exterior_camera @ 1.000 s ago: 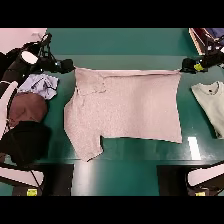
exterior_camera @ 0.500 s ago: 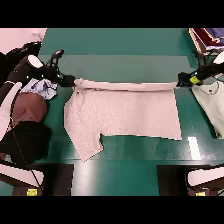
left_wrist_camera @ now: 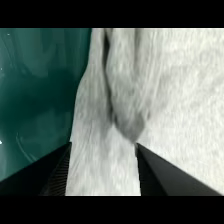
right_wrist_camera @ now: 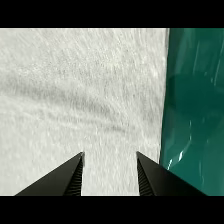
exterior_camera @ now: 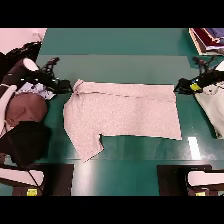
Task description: Fold the shirts.
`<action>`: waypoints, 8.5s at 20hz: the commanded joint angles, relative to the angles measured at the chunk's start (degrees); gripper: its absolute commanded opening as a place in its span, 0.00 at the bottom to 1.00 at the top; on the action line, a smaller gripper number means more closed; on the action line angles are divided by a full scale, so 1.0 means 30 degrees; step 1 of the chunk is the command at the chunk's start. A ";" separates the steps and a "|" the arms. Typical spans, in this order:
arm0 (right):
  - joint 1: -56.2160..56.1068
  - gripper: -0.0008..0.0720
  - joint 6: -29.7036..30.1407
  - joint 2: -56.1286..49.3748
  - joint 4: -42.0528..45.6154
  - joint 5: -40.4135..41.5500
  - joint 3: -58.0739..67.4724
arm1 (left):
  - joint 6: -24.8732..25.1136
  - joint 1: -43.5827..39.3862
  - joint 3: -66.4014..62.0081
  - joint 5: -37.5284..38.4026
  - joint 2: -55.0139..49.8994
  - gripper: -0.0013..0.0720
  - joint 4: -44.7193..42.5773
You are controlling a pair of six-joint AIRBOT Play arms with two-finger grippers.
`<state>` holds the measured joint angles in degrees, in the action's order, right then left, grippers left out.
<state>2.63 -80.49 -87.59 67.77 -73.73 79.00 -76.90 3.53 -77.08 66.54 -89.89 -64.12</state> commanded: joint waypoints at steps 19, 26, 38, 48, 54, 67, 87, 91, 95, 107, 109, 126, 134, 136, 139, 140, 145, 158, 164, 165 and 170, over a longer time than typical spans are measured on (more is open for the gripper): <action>0.1268 0.54 0.0576 0.8255 -0.1049 -0.0670 -0.5064 | 0.0306 0.1596 1.8054 -0.2790 1.1256 0.26 0.6215; 0.4830 0.54 0.0874 0.9755 0.1770 -0.2550 -1.0265 | 0.1319 0.1596 1.6145 -0.1443 1.1256 0.05 0.6448; 0.8663 0.49 0.3191 0.7504 -0.2769 0.0262 -1.6473 | 0.1778 0.1596 1.5016 -0.1370 1.1256 0.05 0.6448; 0.5501 0.03 0.3337 0.9347 -0.1676 -0.1858 -1.5934 | 0.1625 0.1596 1.4491 0.2382 1.2553 0.05 0.3344; 0.5515 0.03 0.2149 1.5103 0.2193 -0.5027 -1.5934 | -0.1654 0.1596 1.5424 0.7235 1.8957 0.05 0.0138; 0.3694 0.03 0.1333 0.9377 -0.0634 -0.2470 -0.9151 | 0.0146 0.1596 0.9435 -0.0911 1.0499 0.05 0.3104; 0.3424 0.62 0.2543 -0.1246 -0.2630 -0.3366 -0.0313 | 0.1268 0.1596 0.2681 -0.0437 0.3796 0.05 0.5071; 0.5246 0.77 0.3752 -0.1260 -0.2747 -0.2849 -0.3220 | 0.1275 0.0794 0.2681 -0.0401 0.3796 0.05 0.5217; 0.5457 0.78 0.5173 -0.1923 -0.4269 -0.2157 -0.4954 | 0.1268 -0.1902 0.2681 -0.2142 0.3789 0.05 0.5093; 0.2142 0.03 0.5588 -0.2710 -0.5727 -0.3257 -0.3519 | -0.0459 -0.9726 0.2433 -0.4983 0.0313 0.05 0.5100; 0.2142 0.03 0.5559 -0.1333 -0.6164 -0.3271 -0.3512 | -0.0940 -1.0353 0.1282 -0.4889 -0.1064 0.05 0.5100; -0.4998 0.03 0.1107 0.2390 -0.7694 -0.4189 0.7905 | -0.1902 -1.1978 -0.4976 -0.5013 -0.6207 0.05 0.5107; -0.7927 0.03 0.1872 0.0933 -0.7694 -0.3636 0.8051 | -0.1872 -1.1548 -0.5020 -0.3257 -0.5676 0.05 0.4932; -0.8539 0.03 0.1872 0.0517 -0.7723 -0.3453 0.8051 | -0.1880 -1.0848 -0.5020 -0.2492 -0.4838 0.05 0.3956; -0.9748 0.03 0.1872 0.0015 -0.7730 -0.2579 0.8051 | -0.1880 -0.8874 -0.5020 -0.1428 -0.2820 0.05 0.2259; -1.0258 0.03 0.1872 -0.0160 -0.7737 -0.2025 0.8051 | -0.1872 -0.7905 -0.5020 -0.1035 -0.1931 0.05 0.1588; -1.4906 0.04 0.2040 -0.2237 -0.7774 0.4736 0.8051 | -0.1858 -0.2900 -0.5020 -0.0321 0.2375 0.05 -0.0255; -1.4819 0.63 0.2317 -0.2215 -0.2098 0.2317 0.8029 | -0.1195 0.0597 -0.4466 0.2178 0.4765 0.05 0.0991; -1.1489 0.66 0.1559 -0.2535 -0.2237 -0.2732 0.7992 | 0.0073 -0.1654 0.0284 -0.0554 0.4080 0.67 0.2652; -1.1205 0.66 0.1435 -0.2433 -0.2229 -0.2907 0.7992 | 0.0328 -0.2448 0.0437 -0.0699 0.3249 0.67 0.2623; -1.0418 0.65 0.1093 -0.1552 -0.2193 -0.3759 0.7992 | 0.0219 -0.3424 -0.0532 -0.0474 -0.0984 0.67 0.3111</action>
<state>-30.24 -76.42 -93.43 61.04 -81.93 103.00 -76.64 -5.10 -78.04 64.66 -87.07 -56.01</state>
